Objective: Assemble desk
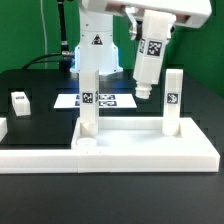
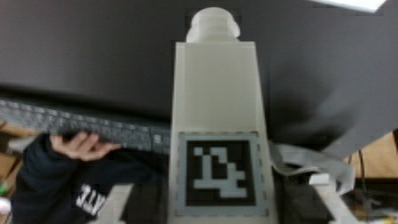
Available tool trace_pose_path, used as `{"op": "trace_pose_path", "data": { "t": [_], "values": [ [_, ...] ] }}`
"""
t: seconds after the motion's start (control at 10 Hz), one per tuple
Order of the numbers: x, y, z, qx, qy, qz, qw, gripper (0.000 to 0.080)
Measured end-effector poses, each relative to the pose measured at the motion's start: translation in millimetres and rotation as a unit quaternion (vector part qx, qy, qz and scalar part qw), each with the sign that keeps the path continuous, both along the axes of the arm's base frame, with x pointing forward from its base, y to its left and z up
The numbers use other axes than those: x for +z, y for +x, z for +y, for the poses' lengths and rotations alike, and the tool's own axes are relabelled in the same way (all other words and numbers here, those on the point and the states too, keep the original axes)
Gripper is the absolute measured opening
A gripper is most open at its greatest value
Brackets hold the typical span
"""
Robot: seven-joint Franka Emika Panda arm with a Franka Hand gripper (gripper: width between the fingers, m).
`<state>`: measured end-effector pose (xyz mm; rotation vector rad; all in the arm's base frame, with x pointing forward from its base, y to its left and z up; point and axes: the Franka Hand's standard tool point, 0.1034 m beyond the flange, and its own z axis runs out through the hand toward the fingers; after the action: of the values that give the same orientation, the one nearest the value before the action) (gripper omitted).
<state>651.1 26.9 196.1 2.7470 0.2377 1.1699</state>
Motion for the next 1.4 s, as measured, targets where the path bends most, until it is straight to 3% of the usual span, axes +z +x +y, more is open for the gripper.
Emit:
{"op": "trace_pose_path", "data": {
  "t": [0.1,0.4,0.7,0.8,0.9,1.0,1.4],
  "values": [
    [-12.7,-7.3,-0.8,-0.003,0.007,0.037,0.999,0.029],
    [-9.4,-5.9,-1.4,0.002,0.004,0.034,0.999,0.029],
    [2.2,8.9,-22.7,0.053,-0.004,0.025,0.998,0.029],
    [8.3,16.3,-11.0,0.053,0.03,0.016,0.998,0.029],
    [11.0,24.3,1.4,0.062,0.044,0.019,0.997,0.029],
    [14.7,33.6,7.9,0.066,0.05,0.022,0.996,0.029],
    [12.1,31.9,6.2,0.067,0.047,0.022,0.996,0.029]
  ]
}}
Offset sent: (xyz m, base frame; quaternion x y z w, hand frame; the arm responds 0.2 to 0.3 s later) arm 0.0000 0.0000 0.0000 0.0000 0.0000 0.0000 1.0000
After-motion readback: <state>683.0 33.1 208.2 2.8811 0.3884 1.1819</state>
